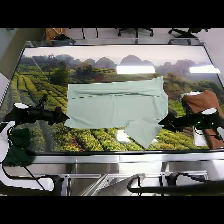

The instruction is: Fold the shirts.

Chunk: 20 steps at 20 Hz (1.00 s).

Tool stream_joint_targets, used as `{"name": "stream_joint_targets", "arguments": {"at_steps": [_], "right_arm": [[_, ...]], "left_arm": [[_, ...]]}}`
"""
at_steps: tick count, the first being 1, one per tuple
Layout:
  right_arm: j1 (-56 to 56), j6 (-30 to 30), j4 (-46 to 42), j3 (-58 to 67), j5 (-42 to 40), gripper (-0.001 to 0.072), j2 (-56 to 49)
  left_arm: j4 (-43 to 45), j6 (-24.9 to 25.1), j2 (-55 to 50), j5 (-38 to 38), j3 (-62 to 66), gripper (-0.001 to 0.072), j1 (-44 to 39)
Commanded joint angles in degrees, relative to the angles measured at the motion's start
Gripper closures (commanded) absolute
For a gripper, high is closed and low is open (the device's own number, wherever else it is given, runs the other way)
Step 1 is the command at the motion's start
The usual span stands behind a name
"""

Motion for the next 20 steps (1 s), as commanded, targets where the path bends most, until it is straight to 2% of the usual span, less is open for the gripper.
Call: {"name": "stream_joint_targets", "arguments": {"at_steps": [1,5,10,16,18,19,20], "right_arm": [[-4.92,0.22,0.0,-0.04,2.08,0.0248,4.74],[-7.41,2.38,-5.88,-1.36,1.46,0.0249,5.14],[-3.52,1.73,-5.4,-6.4,-2.82,0.0248,1.84],[5.79,-5.29,5.31,-6.29,-10.05,0.0268,-3.37],[5.86,-9.88,8.76,-5.86,-10.19,0.062,-3.28],[5.79,-9.7,8.5,-5.6,-9.51,0.0639,-3.02],[5.68,-9.4,7.1,-5.57,-8.2,0.0693,-2.19]], "left_arm": [[-0.09,0.04,0.02,-0.5,0.07,0.0693,-0.02],[-0.07,0.04,0.02,-0.52,0.07,0.0694,-0.02],[-0.09,0.04,0.02,-0.5,0.07,0.0694,-0.02],[-0.11,0.04,0.02,-1.68,0.09,0.0694,-0.02],[-0.09,0.04,0.09,-2.8,0.09,0.0697,-0.02],[0.0,0.11,0.31,-3.54,0.07,0.0698,-0.02],[0.72,0.09,0.79,-4.13,0.07,0.0698,-0.02]]}}
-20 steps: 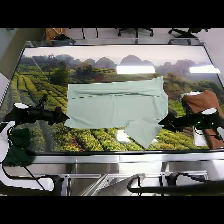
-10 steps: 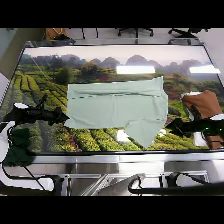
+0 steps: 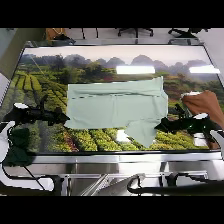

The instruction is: Fold the shirts.

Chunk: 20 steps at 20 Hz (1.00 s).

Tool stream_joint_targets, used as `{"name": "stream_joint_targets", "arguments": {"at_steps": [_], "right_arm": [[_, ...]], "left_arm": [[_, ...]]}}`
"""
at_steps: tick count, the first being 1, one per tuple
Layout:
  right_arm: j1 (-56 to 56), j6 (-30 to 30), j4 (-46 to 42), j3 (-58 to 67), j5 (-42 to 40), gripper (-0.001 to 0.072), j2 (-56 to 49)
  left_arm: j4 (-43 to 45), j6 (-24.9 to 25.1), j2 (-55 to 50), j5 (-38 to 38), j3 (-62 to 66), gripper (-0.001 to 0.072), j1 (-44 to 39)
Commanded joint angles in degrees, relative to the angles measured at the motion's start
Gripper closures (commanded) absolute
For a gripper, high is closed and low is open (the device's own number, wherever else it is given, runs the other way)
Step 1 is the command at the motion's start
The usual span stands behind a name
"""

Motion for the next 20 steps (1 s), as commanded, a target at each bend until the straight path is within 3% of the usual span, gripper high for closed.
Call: {"name": "stream_joint_targets", "arguments": {"at_steps": [1,3,6,9,15,20], "right_arm": [[0.72,-0.15,-1.14,0.33,1.16,0.0693,1.68],[0.72,9.03,-11.28,-0.33,2.47,0.0693,5.73],[0.72,20.52,-22.29,-3.78,6.84,0.0694,15.04],[0.72,27.26,-29.38,-5.31,14.16,0.0694,24.92],[0.72,26.84,-30.77,-5.29,19.17,0.0693,39.12],[0.74,13.05,-18.34,-1.27,5.6,0.0694,31.74]], "left_arm": [[3.19,0.0,1.7,-2.34,-0.15,0.0699,-0.02],[7.3,-1.14,5.75,-1.46,-3.45,0.0699,0.07],[16.57,-6.99,12.24,-1.64,-10.62,0.0698,0.15],[22.51,-10.54,18.56,-5.55,-17.29,0.0698,0.33],[23.89,-12.5,30.25,-6.71,-24.17,0.0698,0.81],[19.28,-12.68,27.76,-9.51,-12.28,0.0698,0.68]]}}
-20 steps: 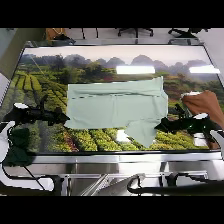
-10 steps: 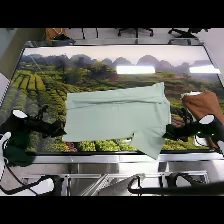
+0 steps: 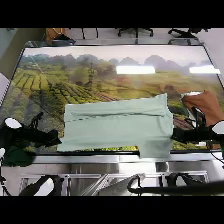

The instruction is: Fold the shirts.

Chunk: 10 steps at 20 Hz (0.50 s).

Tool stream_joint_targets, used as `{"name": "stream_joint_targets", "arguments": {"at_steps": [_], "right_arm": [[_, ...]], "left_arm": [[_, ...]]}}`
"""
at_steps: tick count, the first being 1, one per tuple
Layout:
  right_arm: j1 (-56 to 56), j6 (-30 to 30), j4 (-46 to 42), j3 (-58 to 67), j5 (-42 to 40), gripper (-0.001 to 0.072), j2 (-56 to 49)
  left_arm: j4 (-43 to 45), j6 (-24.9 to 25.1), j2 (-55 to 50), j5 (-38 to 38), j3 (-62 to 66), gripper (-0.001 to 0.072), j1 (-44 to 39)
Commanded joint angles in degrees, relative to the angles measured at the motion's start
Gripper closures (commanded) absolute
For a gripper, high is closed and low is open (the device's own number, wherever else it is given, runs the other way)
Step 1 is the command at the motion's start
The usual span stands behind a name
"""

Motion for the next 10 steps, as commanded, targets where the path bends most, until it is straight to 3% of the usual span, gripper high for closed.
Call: {"name": "stream_joint_targets", "arguments": {"at_steps": [1,6,10], "right_arm": [[0.04,-10.78,10.45,4.98,-9.31,0.0694,-6.4],[1.81,-21.24,20.09,22.03,-14.71,0.0693,-26.64],[6.14,-23.47,20.0,32.72,-18.53,0.0692,-41.46]], "left_arm": [[-4.92,-0.61,-3.26,-2.01,8.41,0.0698,-0.04],[-10.47,-1.49,-15.65,0.5,23.15,0.0698,-1.36],[-10.23,-1.46,-26.43,5.53,32.83,0.0697,-6.21]]}}
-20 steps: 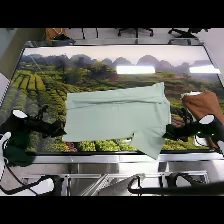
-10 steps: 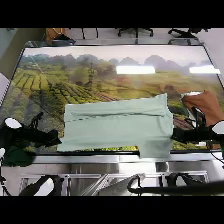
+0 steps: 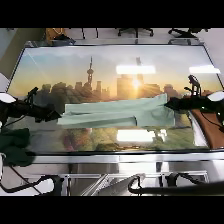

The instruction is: Fold the shirts.

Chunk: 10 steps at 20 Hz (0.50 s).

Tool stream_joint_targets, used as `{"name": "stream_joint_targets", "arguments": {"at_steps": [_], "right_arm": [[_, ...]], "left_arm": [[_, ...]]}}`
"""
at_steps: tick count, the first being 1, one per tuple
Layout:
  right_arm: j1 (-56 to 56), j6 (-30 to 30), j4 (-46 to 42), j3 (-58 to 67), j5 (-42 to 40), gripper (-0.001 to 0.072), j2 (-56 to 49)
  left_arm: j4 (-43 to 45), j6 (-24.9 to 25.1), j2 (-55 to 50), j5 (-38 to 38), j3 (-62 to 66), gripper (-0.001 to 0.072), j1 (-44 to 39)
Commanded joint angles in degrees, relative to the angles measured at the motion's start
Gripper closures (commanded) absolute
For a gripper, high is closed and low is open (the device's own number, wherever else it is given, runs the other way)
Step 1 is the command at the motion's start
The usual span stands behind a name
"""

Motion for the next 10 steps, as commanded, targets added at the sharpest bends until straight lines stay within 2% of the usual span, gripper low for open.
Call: {"name": "stream_joint_targets", "arguments": {"at_steps": [1,3,7,8,9,10], "right_arm": [[3.04,-4.44,1.99,8.35,-5.57,0.0692,-12.15],[3.67,-6.08,1.99,9.2,-9.68,0.0692,-15.54],[3.48,-6.08,0.85,9.31,-10.29,0.0684,-18.43],[3.48,-6.08,0.9,9.33,-10.27,0.0599,-18.12],[3.41,-6.05,0.9,9.42,-9.94,0.0345,-17.31],[2.99,-6.05,0.87,9.49,-8.94,0.0068,-16.04]], "left_arm": [[0.09,-0.24,-10.03,3.82,8.96,0.0697,-3.87],[3.39,-1.38,-15.47,3.8,12.48,0.0698,-5.25],[5.44,-2.19,-20.83,5.51,15.52,0.0698,-5.55],[5.38,-2.16,-20.96,6.19,16.02,0.0697,-5.55],[4.83,-2.16,-20.94,6.21,16.74,0.0696,-5.55],[3.78,-2.12,-20.94,5.51,17.81,0.0579,-5.55]]}}
